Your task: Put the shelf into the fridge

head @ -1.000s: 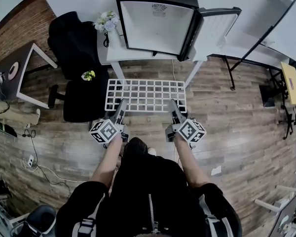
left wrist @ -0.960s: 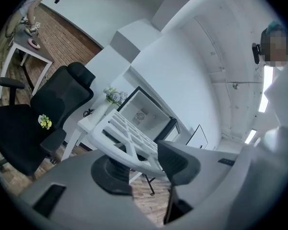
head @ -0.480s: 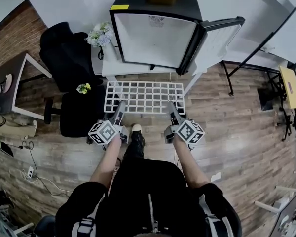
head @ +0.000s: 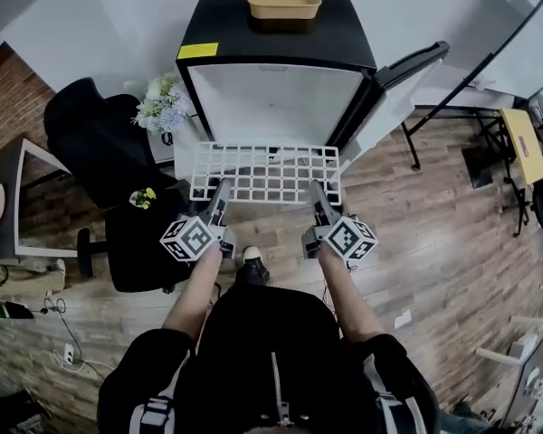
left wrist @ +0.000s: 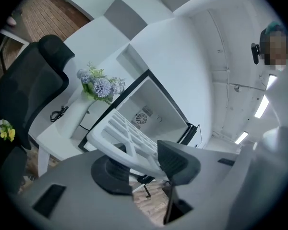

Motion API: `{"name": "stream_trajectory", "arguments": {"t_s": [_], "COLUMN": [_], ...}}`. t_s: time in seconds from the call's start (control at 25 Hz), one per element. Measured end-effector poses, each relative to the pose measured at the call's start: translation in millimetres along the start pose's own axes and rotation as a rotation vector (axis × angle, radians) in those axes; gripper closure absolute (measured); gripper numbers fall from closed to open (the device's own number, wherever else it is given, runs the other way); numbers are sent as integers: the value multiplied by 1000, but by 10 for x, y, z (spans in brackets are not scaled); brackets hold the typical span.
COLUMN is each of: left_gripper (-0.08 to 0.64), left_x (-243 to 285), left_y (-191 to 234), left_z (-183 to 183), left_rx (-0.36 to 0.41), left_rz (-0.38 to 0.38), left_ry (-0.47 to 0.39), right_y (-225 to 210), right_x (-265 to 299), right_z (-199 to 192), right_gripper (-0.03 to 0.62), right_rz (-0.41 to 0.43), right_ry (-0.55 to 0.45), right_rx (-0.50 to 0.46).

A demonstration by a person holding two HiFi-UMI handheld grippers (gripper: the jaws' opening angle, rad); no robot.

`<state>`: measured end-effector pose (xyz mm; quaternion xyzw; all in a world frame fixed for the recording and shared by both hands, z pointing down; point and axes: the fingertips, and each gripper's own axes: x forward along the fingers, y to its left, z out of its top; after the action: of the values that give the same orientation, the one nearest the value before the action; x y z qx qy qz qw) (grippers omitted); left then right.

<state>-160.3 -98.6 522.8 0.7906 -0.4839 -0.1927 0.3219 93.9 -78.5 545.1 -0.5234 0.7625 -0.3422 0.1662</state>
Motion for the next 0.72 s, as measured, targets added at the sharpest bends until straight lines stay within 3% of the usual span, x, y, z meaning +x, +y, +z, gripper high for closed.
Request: {"name": "stream_trajectory", "arguments": {"t_s": [0.24, 0.4, 0.72], "left_gripper": [391, 391, 391], "left_x": [318, 238, 536], "left_y": [91, 46, 149], "left_z": [156, 129, 184], "left_rx": [-3, 0, -16], "left_rz": [-32, -48, -10], "left_ry": [9, 6, 5], "right_y": [-20, -1, -121], "right_x": [276, 163, 521], "right_z": [140, 103, 268], "right_gripper": [411, 411, 413], "right_rz": [-16, -8, 3], "right_ry": [-32, -50, -9], "right_rx": [-10, -10, -10]}}
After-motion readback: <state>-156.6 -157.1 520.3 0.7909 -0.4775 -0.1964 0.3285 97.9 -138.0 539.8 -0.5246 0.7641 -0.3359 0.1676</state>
